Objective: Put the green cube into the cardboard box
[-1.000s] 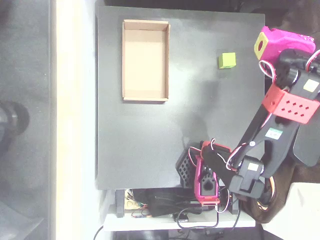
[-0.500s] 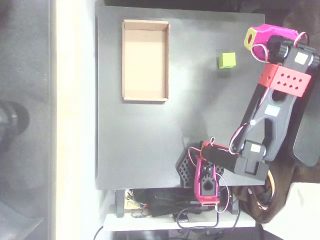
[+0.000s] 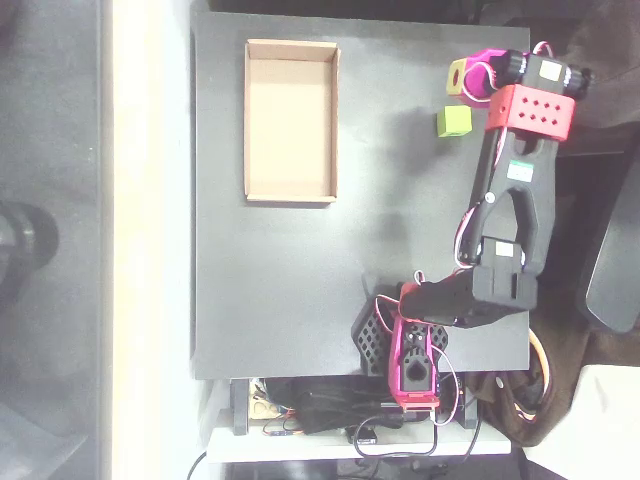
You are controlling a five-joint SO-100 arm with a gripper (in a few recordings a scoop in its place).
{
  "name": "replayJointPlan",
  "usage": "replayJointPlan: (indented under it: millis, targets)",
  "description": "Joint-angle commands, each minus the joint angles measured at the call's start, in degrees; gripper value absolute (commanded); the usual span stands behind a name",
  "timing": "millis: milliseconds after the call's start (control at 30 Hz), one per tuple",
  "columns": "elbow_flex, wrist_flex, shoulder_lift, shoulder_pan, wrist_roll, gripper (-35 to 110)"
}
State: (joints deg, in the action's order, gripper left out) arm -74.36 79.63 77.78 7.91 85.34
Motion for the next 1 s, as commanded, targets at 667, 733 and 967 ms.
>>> replayJointPlan:
  millis: [667, 733, 967]
  targets:
    - [1.05, -0.09, -11.87, 0.18, 0.26, 37]
    - [1.05, -0.09, -12.92, 0.26, 0.26, 37]
    - [1.05, -0.09, -15.73, 0.26, 0.26, 37]
